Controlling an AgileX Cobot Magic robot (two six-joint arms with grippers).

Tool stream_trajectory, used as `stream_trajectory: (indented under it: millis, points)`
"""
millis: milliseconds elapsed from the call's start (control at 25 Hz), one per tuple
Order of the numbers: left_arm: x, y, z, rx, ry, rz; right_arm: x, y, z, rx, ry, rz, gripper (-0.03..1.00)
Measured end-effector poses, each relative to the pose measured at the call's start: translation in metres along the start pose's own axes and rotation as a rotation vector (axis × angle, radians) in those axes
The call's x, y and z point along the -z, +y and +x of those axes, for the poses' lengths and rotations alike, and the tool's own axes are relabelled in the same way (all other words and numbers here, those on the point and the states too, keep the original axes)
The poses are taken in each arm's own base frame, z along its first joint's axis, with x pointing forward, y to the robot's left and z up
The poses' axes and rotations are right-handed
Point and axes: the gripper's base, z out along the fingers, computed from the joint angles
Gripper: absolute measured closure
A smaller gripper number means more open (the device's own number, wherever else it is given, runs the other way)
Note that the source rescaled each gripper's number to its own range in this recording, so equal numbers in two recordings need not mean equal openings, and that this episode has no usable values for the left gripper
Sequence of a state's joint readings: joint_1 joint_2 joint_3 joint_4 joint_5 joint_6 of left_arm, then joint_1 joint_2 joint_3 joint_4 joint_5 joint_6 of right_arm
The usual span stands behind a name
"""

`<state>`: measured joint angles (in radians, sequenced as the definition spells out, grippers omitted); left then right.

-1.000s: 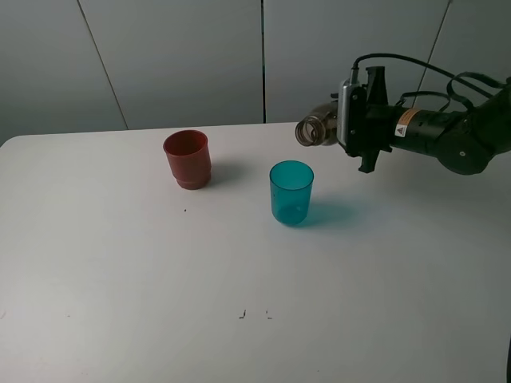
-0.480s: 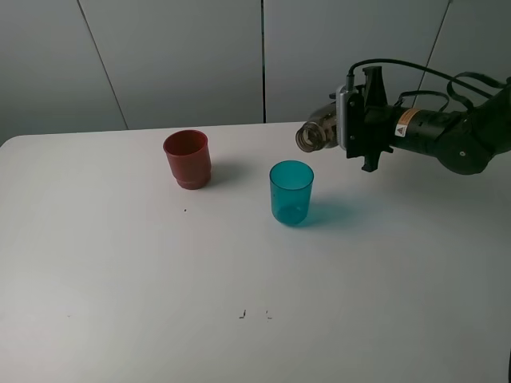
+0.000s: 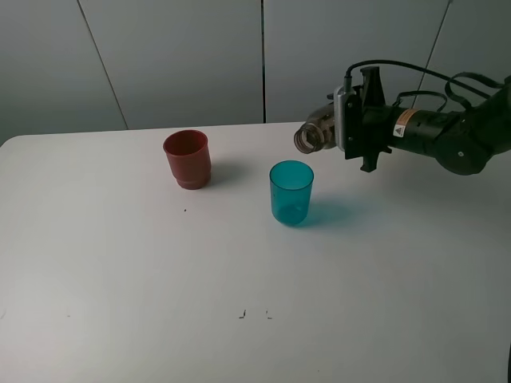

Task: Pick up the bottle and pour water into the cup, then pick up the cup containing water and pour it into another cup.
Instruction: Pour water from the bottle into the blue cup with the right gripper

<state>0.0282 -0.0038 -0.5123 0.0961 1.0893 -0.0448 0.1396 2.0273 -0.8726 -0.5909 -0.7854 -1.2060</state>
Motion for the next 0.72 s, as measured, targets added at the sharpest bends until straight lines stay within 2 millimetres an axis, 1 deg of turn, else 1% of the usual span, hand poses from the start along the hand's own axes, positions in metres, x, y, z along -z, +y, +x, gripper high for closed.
stream_trajectory:
  millis: [720]
  points:
    - [0.0,0.0,0.0,0.0,0.0,0.0,-0.0014,-0.0002,-0.0042,0.045,-0.011,-0.001,0.96]
